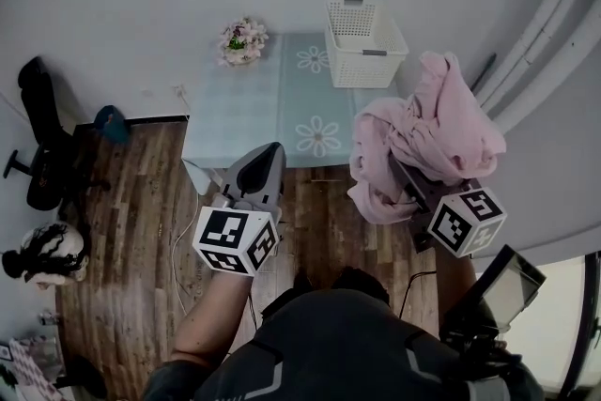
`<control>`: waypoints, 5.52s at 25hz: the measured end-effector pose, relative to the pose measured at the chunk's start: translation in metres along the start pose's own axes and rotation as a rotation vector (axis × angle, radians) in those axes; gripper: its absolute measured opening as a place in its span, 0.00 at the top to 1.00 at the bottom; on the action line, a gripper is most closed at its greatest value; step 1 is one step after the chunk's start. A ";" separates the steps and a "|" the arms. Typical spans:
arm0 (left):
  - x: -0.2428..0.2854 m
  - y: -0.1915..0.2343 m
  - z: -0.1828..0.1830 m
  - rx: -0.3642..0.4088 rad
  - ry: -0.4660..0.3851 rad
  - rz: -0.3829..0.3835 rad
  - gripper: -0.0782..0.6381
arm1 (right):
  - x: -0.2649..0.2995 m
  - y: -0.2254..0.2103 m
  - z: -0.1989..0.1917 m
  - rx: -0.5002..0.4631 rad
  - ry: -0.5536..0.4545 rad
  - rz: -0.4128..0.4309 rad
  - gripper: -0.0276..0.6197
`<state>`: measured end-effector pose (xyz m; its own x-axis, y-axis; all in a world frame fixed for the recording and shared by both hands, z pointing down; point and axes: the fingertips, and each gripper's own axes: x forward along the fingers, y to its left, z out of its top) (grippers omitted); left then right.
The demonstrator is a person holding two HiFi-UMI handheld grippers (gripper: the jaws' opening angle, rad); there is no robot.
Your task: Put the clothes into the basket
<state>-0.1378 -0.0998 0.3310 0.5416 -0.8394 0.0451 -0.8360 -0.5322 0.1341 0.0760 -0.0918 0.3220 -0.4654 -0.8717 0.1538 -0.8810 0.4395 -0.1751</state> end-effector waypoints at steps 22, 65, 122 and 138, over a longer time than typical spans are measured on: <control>0.249 0.066 0.026 0.022 0.048 0.059 0.89 | 0.187 -0.204 0.099 -0.001 -0.067 0.013 0.47; 0.436 0.258 -0.040 0.004 0.217 0.062 0.89 | 0.580 -0.361 -0.047 -0.746 0.641 0.172 0.47; 0.404 0.212 -0.031 -0.053 0.127 0.074 0.89 | 0.557 -0.372 -0.107 -1.132 0.986 0.253 0.34; 0.379 0.124 -0.012 -0.082 0.050 0.034 0.89 | 0.424 -0.313 0.021 -0.665 0.446 0.183 0.35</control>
<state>-0.0355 -0.4828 0.3769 0.5187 -0.8491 0.1003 -0.8449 -0.4912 0.2117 0.1558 -0.6031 0.4219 -0.4733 -0.6667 0.5758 -0.5889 0.7256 0.3559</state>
